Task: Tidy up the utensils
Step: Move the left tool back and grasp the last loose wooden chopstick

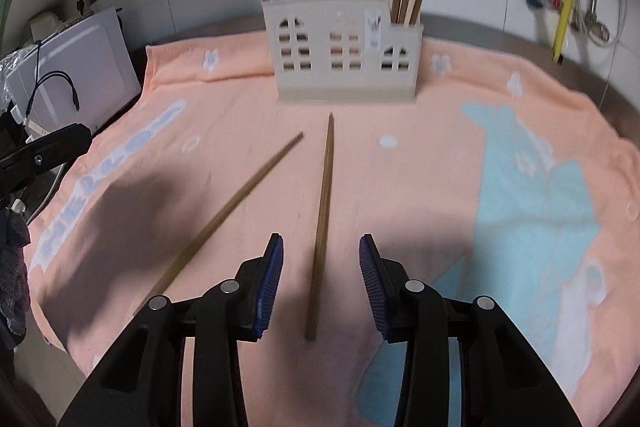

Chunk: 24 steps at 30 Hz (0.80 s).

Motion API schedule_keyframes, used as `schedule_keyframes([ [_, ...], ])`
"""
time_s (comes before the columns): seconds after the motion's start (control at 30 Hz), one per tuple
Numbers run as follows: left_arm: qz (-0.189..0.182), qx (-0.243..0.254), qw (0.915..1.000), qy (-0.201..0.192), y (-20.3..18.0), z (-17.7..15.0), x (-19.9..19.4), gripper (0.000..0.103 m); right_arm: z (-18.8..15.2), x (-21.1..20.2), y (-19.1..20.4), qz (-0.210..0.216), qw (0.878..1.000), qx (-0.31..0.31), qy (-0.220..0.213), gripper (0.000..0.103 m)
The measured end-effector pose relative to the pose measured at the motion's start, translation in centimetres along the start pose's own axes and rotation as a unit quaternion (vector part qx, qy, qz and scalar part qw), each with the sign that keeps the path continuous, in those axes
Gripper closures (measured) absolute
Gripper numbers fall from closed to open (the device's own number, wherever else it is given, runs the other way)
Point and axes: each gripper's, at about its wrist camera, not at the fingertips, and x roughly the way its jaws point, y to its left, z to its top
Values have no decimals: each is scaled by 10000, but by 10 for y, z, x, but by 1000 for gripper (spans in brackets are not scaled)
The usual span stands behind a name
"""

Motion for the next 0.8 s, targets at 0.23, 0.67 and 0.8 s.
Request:
schedule_keyframes([
  [0.23,44,-128,9997,193,5,-20,5,15,-7,11,3,92,9998,128,146,74],
  [0.67,-9,-73,9989,473,-3,-44,15,15,-11,27,3,-46,9994,166,309,89],
  [0.8,-63,-41,9985,544,-10,-50,17,16,-12,27,5,-177,9994,71,305,94],
])
